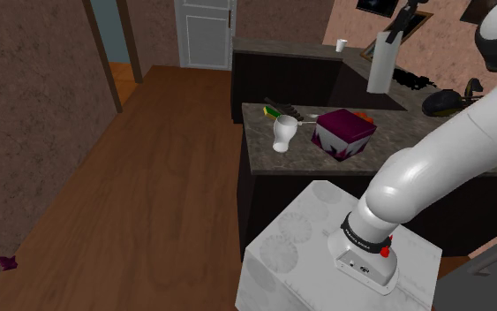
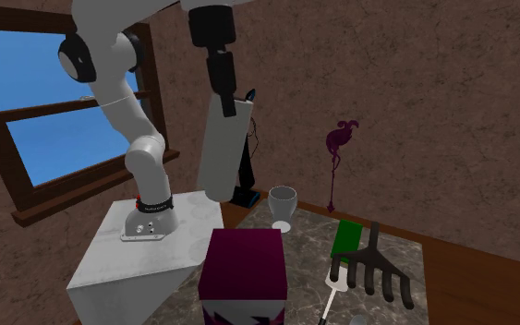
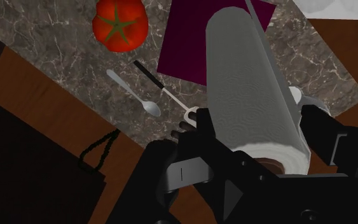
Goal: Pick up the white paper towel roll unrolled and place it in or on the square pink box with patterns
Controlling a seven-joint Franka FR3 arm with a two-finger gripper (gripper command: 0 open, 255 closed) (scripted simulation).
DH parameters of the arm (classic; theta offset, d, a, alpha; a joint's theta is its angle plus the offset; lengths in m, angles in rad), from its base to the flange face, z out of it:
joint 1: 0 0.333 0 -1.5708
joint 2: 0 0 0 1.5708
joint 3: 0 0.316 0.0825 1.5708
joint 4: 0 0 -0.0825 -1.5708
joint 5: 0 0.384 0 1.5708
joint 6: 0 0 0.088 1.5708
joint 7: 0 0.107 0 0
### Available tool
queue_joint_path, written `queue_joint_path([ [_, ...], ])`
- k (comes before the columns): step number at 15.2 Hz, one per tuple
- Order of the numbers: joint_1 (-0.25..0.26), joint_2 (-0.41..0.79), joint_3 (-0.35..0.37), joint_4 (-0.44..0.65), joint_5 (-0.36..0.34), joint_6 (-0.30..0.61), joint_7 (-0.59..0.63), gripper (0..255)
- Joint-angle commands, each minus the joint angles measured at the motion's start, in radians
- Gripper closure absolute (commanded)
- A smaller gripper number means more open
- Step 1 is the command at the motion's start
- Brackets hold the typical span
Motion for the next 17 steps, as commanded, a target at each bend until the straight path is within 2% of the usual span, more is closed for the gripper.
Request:
queue_joint_path([
  [1,0.006,0.030,-0.031,0.020,0.017,0.007,-0.026,255],
  [17,-0.034,-0.082,0.010,-0.285,-0.058,0.220,0.029,255],
])
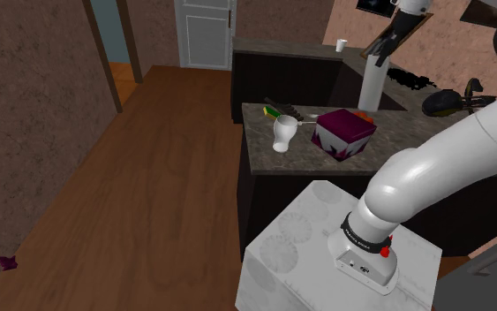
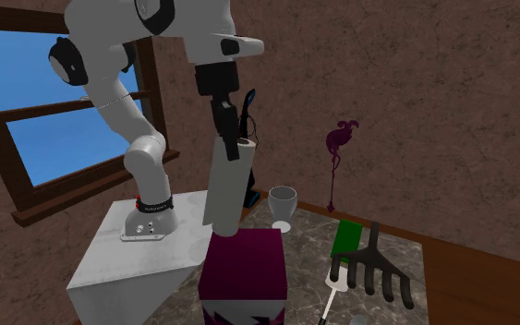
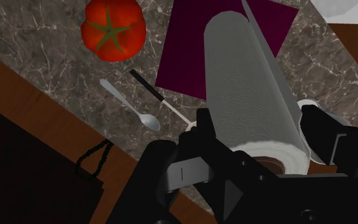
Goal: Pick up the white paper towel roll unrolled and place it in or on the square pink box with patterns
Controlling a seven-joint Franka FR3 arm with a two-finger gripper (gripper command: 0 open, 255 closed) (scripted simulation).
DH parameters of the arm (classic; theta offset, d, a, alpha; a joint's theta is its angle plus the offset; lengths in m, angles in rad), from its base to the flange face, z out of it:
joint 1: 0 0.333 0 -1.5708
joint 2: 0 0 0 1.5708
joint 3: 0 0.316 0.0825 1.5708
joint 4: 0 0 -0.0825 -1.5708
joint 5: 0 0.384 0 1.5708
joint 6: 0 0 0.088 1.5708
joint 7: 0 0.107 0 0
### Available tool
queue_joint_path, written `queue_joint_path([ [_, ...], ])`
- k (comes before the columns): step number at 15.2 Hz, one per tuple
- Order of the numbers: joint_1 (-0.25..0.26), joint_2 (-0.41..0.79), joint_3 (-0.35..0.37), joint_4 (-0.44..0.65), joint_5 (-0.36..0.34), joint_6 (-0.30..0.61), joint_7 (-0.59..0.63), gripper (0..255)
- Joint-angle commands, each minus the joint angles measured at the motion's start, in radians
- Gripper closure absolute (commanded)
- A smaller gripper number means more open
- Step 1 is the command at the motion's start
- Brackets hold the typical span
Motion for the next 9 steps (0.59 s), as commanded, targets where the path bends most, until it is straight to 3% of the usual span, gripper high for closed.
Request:
queue_joint_path([
  [1,-0.005,-0.011,0.002,-0.034,-0.008,0.025,0.005,255],
  [9,-0.018,-0.033,-0.007,-0.156,-0.029,0.128,0.016,255],
])
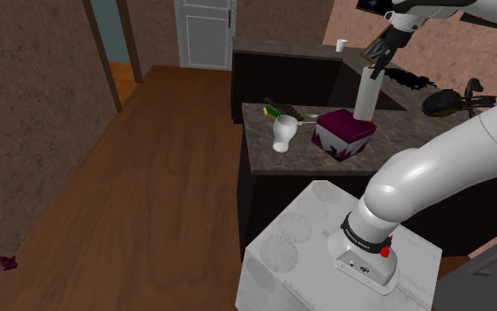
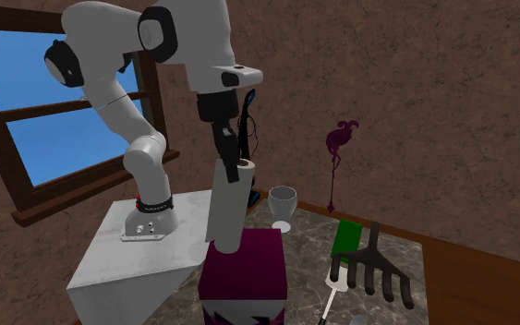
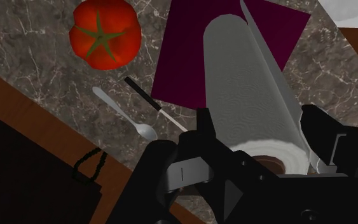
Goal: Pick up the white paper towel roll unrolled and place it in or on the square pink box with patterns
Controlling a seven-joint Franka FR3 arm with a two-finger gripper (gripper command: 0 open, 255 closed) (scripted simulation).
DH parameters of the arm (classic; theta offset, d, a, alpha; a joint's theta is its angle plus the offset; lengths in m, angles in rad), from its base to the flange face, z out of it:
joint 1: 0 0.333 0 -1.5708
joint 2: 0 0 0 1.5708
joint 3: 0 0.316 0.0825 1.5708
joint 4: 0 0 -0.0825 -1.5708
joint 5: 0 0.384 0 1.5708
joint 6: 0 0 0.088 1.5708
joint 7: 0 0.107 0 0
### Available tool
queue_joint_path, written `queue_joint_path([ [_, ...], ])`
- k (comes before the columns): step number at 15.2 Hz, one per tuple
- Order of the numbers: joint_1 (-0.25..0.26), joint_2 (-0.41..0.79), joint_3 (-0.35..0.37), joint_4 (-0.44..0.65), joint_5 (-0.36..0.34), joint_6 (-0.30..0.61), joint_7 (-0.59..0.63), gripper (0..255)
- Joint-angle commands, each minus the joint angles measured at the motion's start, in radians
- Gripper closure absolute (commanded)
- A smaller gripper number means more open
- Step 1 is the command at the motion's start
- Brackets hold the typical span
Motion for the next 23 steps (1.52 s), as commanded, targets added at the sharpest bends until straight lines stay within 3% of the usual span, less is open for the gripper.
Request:
queue_joint_path([
  [1,-0.001,-0.002,-0.003,-0.029,-0.003,0.028,0.004,255],
  [4,-0.005,-0.005,-0.010,-0.072,-0.010,0.069,0.006,255],
  [11,-0.005,-0.005,-0.010,-0.072,-0.010,0.069,0.006,255],
  [12,-0.005,-0.005,-0.010,-0.072,-0.010,0.068,0.006,0],
  [17,-0.005,-0.005,-0.010,-0.072,-0.010,0.068,0.006,0],
  [21,-0.003,-0.010,0.019,0.048,0.000,-0.058,0.002,0],
  [23,-0.003,-0.010,0.019,0.048,0.000,-0.058,0.002,0],
])
